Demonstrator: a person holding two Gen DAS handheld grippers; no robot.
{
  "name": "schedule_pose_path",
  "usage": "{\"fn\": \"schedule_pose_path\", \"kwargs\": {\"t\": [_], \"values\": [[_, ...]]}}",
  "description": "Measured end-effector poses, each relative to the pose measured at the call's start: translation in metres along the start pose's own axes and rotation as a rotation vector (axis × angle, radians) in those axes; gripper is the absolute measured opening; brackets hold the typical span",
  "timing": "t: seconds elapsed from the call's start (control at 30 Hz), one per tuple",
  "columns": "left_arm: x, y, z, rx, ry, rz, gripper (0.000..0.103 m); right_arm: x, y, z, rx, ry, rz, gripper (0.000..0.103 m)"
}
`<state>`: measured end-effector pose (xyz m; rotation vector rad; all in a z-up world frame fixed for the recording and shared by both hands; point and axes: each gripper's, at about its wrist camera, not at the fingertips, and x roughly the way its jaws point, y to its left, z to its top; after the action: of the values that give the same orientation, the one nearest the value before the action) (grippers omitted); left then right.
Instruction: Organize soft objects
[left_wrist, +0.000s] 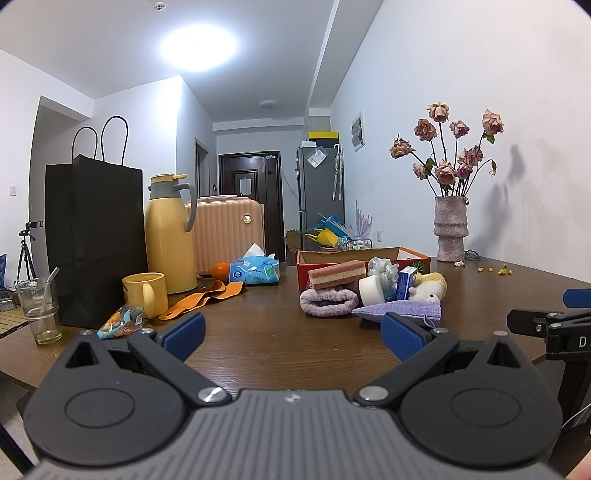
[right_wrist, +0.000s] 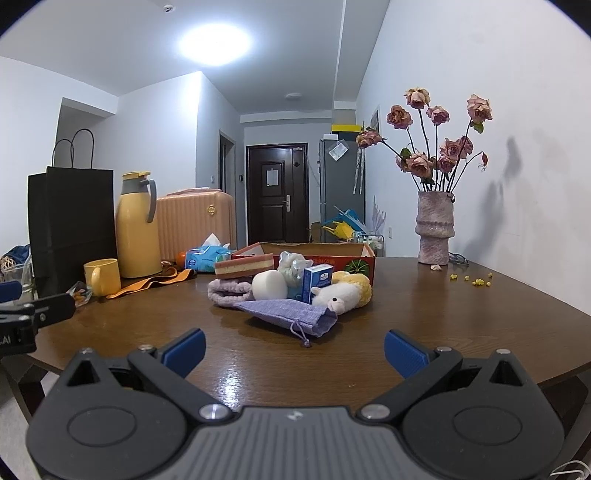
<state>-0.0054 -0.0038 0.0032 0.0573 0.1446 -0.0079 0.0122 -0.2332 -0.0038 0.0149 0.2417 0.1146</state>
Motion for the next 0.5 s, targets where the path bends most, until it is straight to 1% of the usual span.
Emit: {"fn": "schedule_pose_path", "kwargs": {"t": [0.5], "values": [[-0.0004, 0.0005, 0.0010, 0.002, 0.000, -0.002, 0.103, 0.0012, 0.0000, -0.0002, -0.002, 0.003, 0.010, 0.103]]}}
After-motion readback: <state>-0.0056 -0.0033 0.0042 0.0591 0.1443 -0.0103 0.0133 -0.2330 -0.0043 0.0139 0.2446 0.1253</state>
